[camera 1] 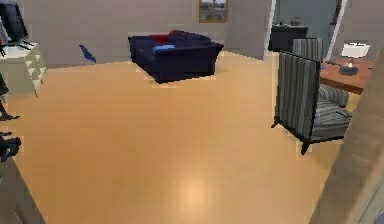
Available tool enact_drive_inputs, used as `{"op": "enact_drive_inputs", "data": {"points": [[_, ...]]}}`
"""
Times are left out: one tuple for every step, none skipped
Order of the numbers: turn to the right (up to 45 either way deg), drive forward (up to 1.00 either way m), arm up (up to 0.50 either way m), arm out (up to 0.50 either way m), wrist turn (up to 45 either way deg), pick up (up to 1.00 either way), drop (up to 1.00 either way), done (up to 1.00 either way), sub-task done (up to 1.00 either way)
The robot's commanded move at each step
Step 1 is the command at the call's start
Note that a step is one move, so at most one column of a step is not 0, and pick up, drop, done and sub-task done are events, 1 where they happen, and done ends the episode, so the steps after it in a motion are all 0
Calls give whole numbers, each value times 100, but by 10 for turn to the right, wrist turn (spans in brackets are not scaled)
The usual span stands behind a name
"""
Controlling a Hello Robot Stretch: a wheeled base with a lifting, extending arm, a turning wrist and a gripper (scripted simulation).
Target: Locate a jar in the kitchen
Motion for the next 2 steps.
{"op": "enact_drive_inputs", "data": {"points": [[0, 85, 0, 0, 0, 0, 0, 0, 0], [-270, 0, 0, 0, 0, 0, 0, 0, 0]]}}
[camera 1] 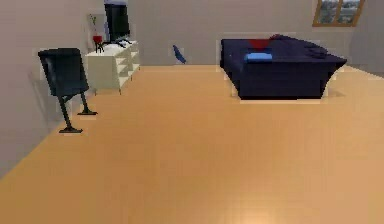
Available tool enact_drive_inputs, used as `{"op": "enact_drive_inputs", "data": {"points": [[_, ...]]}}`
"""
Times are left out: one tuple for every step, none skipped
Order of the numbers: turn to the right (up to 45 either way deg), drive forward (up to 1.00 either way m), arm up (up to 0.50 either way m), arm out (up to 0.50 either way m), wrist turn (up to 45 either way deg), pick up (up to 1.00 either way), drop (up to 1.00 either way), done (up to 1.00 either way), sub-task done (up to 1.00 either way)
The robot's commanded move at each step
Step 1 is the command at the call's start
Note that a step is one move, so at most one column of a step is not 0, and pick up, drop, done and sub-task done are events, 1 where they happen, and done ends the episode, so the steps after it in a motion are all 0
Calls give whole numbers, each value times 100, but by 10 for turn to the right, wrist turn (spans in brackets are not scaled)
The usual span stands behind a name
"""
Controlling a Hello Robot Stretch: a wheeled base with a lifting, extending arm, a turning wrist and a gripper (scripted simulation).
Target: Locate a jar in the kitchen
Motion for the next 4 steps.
{"op": "enact_drive_inputs", "data": {"points": [[0, 5, 0, 0, 0, 0, 0, 0, 0], [420, 0, 0, 0, 0, 0, 0, 0, 0], [0, 100, 0, 0, 0, 0, 0, 0, 0], [30, 0, 0, 0, 0, 0, 0, 0, 0]]}}
